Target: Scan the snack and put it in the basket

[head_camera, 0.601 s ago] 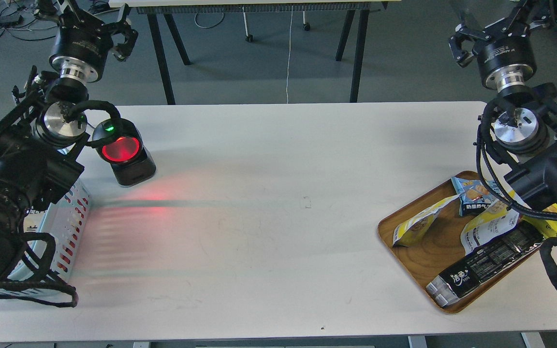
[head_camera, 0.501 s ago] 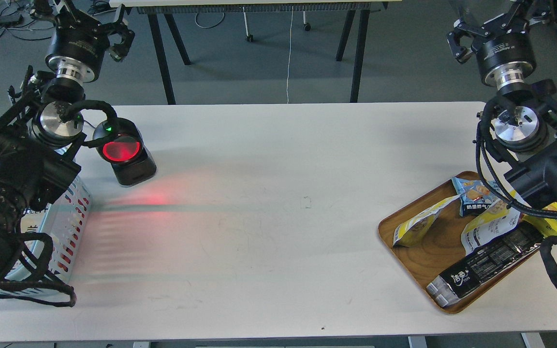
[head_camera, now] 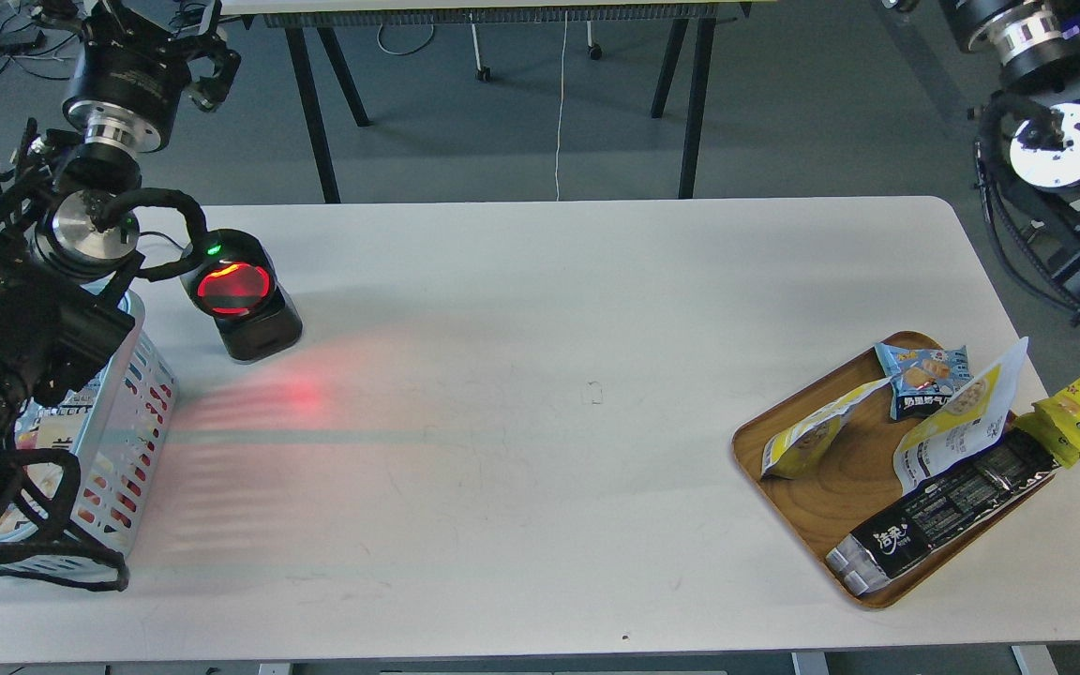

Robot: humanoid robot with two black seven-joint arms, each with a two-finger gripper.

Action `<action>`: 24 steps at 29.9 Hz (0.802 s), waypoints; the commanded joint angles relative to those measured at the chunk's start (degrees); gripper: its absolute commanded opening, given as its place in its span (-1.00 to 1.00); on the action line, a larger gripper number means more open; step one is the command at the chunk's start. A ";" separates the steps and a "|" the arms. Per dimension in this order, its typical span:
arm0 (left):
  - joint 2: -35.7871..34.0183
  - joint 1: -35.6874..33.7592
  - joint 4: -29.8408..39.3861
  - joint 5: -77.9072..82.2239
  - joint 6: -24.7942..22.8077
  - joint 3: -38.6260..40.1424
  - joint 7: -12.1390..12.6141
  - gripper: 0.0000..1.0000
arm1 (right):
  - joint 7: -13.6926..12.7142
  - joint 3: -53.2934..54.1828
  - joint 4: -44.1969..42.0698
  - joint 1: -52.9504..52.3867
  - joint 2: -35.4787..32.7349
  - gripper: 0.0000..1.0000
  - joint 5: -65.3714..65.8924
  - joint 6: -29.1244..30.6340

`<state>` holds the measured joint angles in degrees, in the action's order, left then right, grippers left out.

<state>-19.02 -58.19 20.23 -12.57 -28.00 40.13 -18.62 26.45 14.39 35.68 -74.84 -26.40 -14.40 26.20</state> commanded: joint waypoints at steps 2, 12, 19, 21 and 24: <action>-0.40 0.18 0.16 0.09 0.00 -0.05 -0.01 1.00 | 1.05 -17.17 5.62 -11.88 -0.94 0.96 8.39 -1.76; -0.84 0.62 0.16 0.09 0.00 0.03 -0.45 1.00 | 1.55 -41.00 28.81 -32.90 -1.29 0.96 38.45 -9.49; -0.58 0.44 0.16 0.18 0.00 -0.05 -0.45 1.00 | 1.55 -52.87 46.74 -42.66 -1.81 0.96 62.62 -16.17; -0.49 0.27 0.16 0.18 0.00 -0.05 -0.45 1.00 | 1.55 -56.74 51.05 -44.86 -1.99 0.96 68.95 -18.19; -0.49 0.09 0.16 0.18 0.00 -0.05 -0.45 1.00 | 1.55 -61.66 56.07 -46.80 -2.08 0.96 77.82 -20.74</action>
<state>-19.54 -57.95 20.39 -12.39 -28.00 40.08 -19.07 28.02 -42.69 86.98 -119.86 -28.37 55.09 7.82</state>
